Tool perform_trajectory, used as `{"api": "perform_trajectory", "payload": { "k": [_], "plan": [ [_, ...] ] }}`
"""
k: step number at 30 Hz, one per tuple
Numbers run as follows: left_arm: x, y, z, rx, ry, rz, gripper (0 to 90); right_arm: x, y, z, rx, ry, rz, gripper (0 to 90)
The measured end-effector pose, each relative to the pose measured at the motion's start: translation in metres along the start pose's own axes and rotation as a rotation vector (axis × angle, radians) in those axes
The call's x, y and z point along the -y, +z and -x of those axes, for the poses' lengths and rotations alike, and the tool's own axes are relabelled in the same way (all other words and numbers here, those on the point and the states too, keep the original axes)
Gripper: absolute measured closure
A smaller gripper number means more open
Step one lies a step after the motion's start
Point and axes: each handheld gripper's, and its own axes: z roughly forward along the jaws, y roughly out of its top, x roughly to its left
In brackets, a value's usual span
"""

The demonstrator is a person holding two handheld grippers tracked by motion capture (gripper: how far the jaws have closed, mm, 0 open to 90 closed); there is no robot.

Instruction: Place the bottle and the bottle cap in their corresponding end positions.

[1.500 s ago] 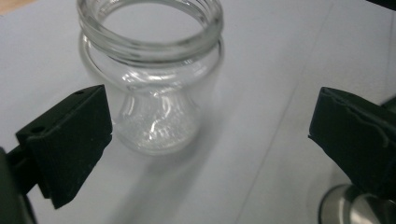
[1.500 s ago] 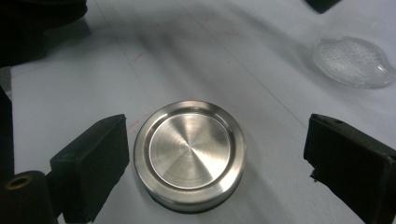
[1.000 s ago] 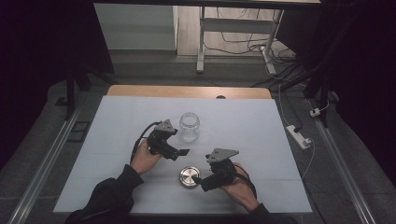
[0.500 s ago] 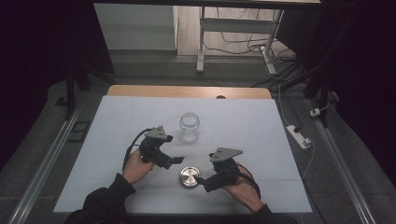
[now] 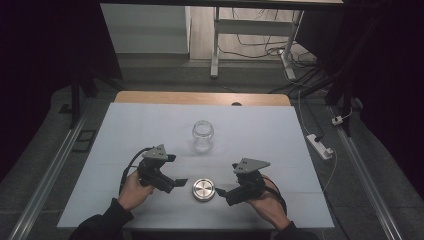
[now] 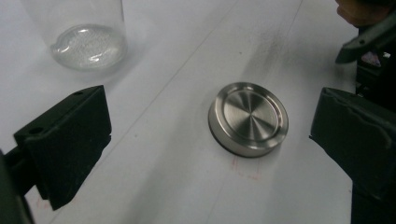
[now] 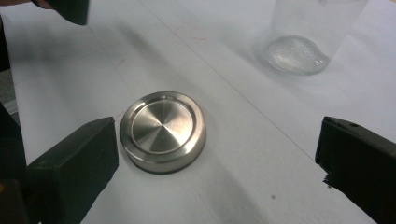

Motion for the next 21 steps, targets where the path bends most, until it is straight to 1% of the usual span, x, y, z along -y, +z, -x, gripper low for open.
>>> {"api": "perform_trajectory", "payload": {
  "k": [5,9,11,15,21],
  "plan": [
    [0.011,-0.010,0.004,0.000,-0.018,0.004,0.0,0.003,-0.006,0.002,0.007,-0.002,-0.005,0.0],
    [0.019,-0.017,0.007,-0.004,-0.030,0.005,0.0,0.006,-0.011,0.002,0.014,-0.012,-0.003,0.0],
    [0.024,-0.022,0.008,-0.009,-0.043,0.011,0.0,0.008,-0.015,0.003,0.020,-0.012,0.002,0.0],
    [0.032,-0.030,0.010,-0.019,-0.062,0.015,0.0,0.013,-0.023,0.006,0.039,0.003,0.007,0.0],
    [0.045,-0.042,0.012,-0.033,-0.090,0.025,0.0,0.018,-0.032,0.009,0.061,0.014,0.010,0.0]
  ]
}}
